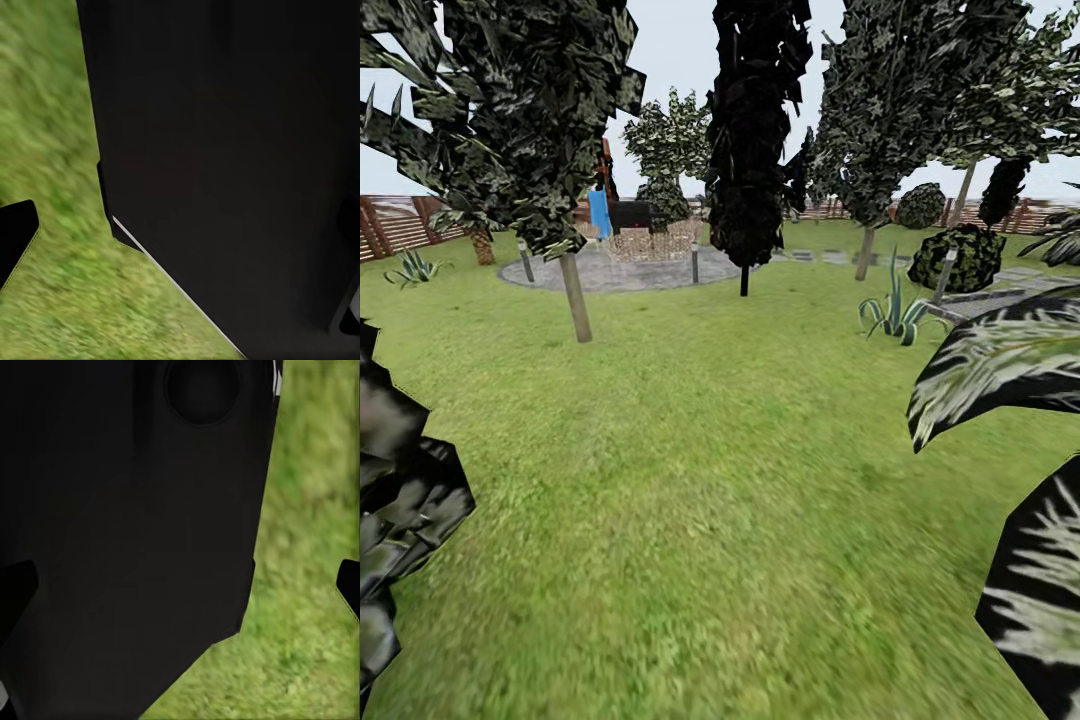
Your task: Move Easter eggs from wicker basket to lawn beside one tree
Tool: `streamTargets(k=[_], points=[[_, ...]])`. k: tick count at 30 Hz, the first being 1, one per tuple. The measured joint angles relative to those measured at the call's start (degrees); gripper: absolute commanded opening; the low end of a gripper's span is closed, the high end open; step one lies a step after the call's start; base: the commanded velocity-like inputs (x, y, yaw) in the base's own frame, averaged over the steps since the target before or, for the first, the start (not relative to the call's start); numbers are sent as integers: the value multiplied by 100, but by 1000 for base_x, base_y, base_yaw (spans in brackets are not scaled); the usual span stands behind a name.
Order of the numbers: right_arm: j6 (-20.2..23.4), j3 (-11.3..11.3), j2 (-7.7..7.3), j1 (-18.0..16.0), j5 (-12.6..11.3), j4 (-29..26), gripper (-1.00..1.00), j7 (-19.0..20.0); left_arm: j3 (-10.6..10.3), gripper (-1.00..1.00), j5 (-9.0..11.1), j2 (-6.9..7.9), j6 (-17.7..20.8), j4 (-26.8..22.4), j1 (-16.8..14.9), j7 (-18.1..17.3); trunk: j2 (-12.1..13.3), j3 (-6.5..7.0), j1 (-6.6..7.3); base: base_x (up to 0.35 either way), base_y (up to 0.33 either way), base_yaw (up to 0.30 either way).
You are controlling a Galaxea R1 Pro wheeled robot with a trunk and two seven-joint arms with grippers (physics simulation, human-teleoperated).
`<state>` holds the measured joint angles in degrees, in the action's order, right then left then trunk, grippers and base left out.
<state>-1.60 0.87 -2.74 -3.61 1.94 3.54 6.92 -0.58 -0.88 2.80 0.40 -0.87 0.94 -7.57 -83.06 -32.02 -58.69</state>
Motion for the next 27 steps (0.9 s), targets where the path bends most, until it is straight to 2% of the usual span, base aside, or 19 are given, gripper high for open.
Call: streamTargets(k=[27], points=[[25, -13, 3, 0, -38, 105, 100, 4, 0, 100, 0, 0, 0, 0, 0, 0, 0, 0, 0, 337, 0, 0]])
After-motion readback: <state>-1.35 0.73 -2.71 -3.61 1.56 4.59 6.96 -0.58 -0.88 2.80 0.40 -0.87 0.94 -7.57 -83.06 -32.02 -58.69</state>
